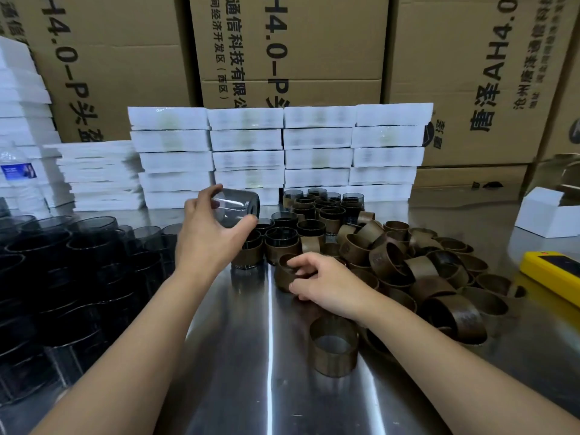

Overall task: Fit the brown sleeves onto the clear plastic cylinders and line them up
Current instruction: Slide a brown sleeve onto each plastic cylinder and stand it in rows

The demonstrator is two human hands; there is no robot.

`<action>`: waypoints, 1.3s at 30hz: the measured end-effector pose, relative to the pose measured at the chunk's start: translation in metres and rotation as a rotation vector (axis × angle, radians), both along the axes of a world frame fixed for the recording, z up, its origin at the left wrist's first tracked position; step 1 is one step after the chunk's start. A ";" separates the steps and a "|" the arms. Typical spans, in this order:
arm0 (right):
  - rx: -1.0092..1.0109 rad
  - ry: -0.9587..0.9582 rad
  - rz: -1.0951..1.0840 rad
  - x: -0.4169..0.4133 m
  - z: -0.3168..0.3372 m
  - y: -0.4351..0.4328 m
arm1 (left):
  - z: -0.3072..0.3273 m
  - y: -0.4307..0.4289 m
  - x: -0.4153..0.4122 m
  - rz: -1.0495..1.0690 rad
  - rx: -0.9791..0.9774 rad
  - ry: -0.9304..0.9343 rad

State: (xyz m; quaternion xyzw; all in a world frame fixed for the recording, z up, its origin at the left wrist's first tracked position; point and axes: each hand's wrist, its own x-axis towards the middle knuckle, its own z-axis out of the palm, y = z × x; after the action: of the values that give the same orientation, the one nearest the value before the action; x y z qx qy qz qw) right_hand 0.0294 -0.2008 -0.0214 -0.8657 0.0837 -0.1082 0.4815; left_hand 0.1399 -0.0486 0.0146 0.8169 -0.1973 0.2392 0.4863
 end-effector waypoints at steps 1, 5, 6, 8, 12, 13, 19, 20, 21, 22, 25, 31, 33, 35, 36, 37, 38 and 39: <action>-0.021 -0.020 -0.010 0.000 0.000 0.001 | 0.000 -0.002 -0.002 -0.060 -0.088 0.076; -0.028 -0.188 -0.106 0.002 0.000 -0.001 | -0.001 -0.011 -0.005 -0.292 -0.450 0.433; -0.040 -0.245 -0.134 0.002 0.001 -0.002 | -0.001 -0.013 -0.005 -0.328 -0.522 0.502; -0.066 -0.368 -0.185 0.000 0.005 -0.003 | -0.004 -0.018 -0.006 -0.391 -0.636 0.608; -0.072 -0.551 -0.306 -0.003 0.010 -0.006 | -0.018 -0.028 -0.008 -0.487 -0.716 0.704; -0.044 -0.559 -0.320 -0.004 0.011 -0.007 | -0.023 -0.030 -0.008 -0.514 -0.712 0.712; 0.022 -0.513 -0.357 -0.004 0.017 -0.006 | -0.043 -0.041 -0.015 -0.730 -0.619 0.708; 0.013 -0.504 -0.360 -0.004 0.017 -0.005 | -0.044 -0.042 -0.016 -0.767 -0.591 0.704; 0.015 -0.497 -0.359 -0.004 0.018 -0.004 | -0.044 -0.042 -0.018 -0.802 -0.567 0.704; 0.020 -0.491 -0.356 -0.004 0.017 -0.004 | -0.045 -0.042 -0.018 -0.832 -0.555 0.711; 0.002 -0.465 -0.333 -0.003 0.014 -0.003 | -0.046 -0.042 -0.019 -0.876 -0.542 0.728; -0.118 -0.432 -0.292 -0.002 0.009 -0.002 | -0.044 -0.041 -0.018 -0.911 -0.621 0.786; -0.166 -0.446 -0.266 -0.003 0.008 -0.001 | -0.044 -0.041 -0.018 -0.914 -0.648 0.811; -0.230 -0.464 -0.232 -0.006 0.008 0.001 | -0.045 -0.040 -0.017 -0.946 -0.606 0.796; -0.249 -0.474 -0.220 -0.007 0.008 0.001 | -0.046 -0.040 -0.017 -0.967 -0.582 0.784; -0.254 -0.482 -0.214 -0.008 0.008 0.002 | -0.047 -0.040 -0.016 -0.989 -0.564 0.774; -0.251 -0.489 -0.213 -0.009 0.009 0.002 | -0.048 -0.039 -0.015 -1.009 -0.551 0.765; -0.248 -0.493 -0.215 -0.009 0.010 0.002 | -0.049 -0.039 -0.015 -1.022 -0.542 0.762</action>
State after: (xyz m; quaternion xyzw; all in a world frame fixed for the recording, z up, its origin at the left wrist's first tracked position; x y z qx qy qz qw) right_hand 0.0200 -0.1984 -0.0117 -0.8517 0.0417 -0.3749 0.3638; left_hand 0.1250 -0.0880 -0.0347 0.4984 -0.3060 -0.2825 0.7604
